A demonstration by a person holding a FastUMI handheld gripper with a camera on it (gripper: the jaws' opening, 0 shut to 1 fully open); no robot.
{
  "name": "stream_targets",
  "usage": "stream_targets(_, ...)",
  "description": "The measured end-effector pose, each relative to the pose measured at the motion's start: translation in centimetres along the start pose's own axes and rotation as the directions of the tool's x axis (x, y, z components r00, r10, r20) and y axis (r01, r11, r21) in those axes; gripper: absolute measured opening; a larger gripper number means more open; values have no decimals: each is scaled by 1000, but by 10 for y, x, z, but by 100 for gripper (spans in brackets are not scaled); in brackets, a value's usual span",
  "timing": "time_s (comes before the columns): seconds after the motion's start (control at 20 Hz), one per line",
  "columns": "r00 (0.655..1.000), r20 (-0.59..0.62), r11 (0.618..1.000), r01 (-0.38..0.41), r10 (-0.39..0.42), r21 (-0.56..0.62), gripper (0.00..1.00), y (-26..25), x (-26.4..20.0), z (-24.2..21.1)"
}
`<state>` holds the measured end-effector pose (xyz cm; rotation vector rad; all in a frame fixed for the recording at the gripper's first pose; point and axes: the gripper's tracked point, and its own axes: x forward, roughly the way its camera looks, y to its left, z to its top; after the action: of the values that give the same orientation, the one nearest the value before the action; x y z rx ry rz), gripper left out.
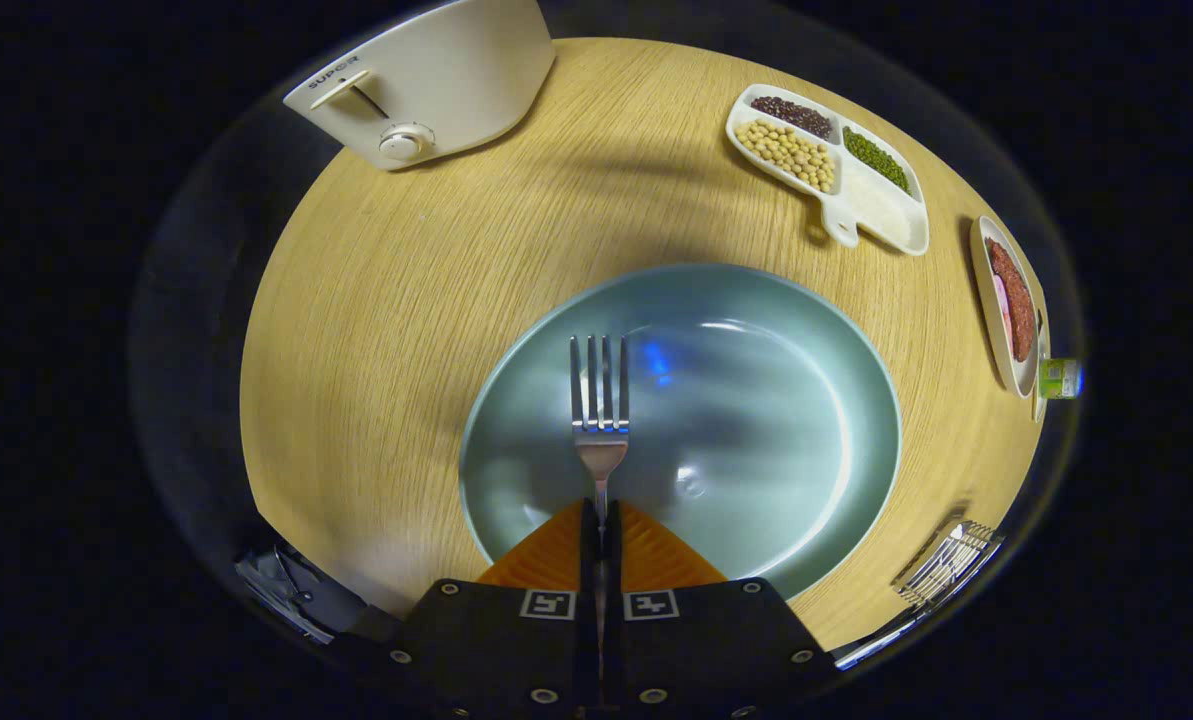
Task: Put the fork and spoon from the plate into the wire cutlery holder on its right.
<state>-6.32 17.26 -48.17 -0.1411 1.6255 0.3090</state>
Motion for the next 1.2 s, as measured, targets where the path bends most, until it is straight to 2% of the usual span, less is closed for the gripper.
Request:
stream_targets(0.2,997,83,999,-15,11,42,3,-7,-16,2)
stream_targets(0.55,972,236,988,-40,4,147,3,-41,-77,0)
stream_targets(0.85,960,269,962,4,-81,272,3,-113,-118,-48)
stream_targets(1.2,955,233,895,65,-184,440,3,-206,-137,-119)
